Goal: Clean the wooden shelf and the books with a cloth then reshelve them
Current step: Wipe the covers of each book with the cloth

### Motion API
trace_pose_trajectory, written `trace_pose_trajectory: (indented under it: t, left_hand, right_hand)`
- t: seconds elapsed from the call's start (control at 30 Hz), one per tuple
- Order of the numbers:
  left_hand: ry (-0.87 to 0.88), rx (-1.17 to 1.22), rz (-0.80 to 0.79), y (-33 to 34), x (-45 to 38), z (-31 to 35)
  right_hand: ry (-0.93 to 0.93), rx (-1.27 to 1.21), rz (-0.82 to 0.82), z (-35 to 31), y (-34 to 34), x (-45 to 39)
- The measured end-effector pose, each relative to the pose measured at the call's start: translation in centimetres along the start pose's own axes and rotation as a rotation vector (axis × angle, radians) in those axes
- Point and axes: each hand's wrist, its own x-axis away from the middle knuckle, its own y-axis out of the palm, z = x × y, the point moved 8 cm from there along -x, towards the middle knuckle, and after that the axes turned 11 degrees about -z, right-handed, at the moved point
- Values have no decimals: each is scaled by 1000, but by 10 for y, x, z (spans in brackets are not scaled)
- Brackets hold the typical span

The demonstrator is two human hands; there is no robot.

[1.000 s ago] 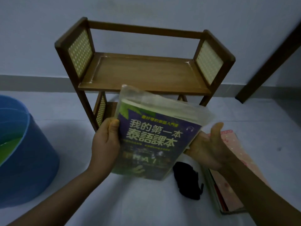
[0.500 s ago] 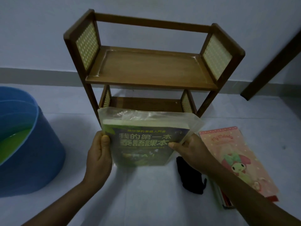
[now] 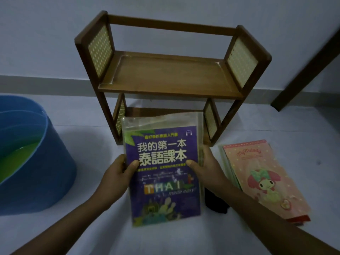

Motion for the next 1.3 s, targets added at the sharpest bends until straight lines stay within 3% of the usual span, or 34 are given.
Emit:
trace_pose_trajectory:
  t: [0.13, 0.23, 0.3, 0.37, 0.43, 0.5, 0.6, 0.77, 0.9, 1.0, 1.03, 1.07, 1.13, 1.23, 1.3]
  left_hand:
    - [-298, -147, -183, 16, -14, -39]
    - [-375, -383, -221, 17, -31, -56]
    - [-382, -605, -246, 16, -43, -67]
    - [-302, -861, -178, 9, -48, -69]
    - [-37, -1044, -68, 7, -48, -62]
    - [170, -1144, -127, 17, -45, -62]
    - [167, -1198, -338, 28, -47, -87]
    - [142, -1198, -411, 29, -40, -103]
    - [122, -1142, -417, 29, -39, -96]
    - [61, -1040, -444, 31, -44, -88]
    - [42, -997, -444, 29, -45, -86]
    - [27, -962, -440, 26, -45, -85]
    - [24, -946, -447, 24, -44, -84]
    - [9, -892, -468, 22, -39, -88]
    - [-3, -743, -450, 19, -37, -89]
  right_hand:
    - [140, 116, -28, 30, 16, -11]
    - [263, 128, -48, 49, 27, -17]
    - [249, 162, -75, 50, 27, -19]
    - [202, 386, -84, 49, 18, -14]
    - [250, 819, -83, 64, 6, 0]
    - [308, 993, -96, 87, 0, 21]
    - [252, 927, -138, 123, -5, 42]
    - [77, 538, 181, 88, -31, 21]
    - [-165, 725, -109, 50, 71, 36]
    - [-535, 993, -519, 40, 172, 82]
    - [-589, 999, -629, 39, 181, 82]
    - [-625, 997, -639, 36, 177, 70]
    - [-485, 990, -467, 40, 142, 18]
    - [25, 884, -139, 56, 70, -45]
    - [97, 968, -81, 52, 85, -40]
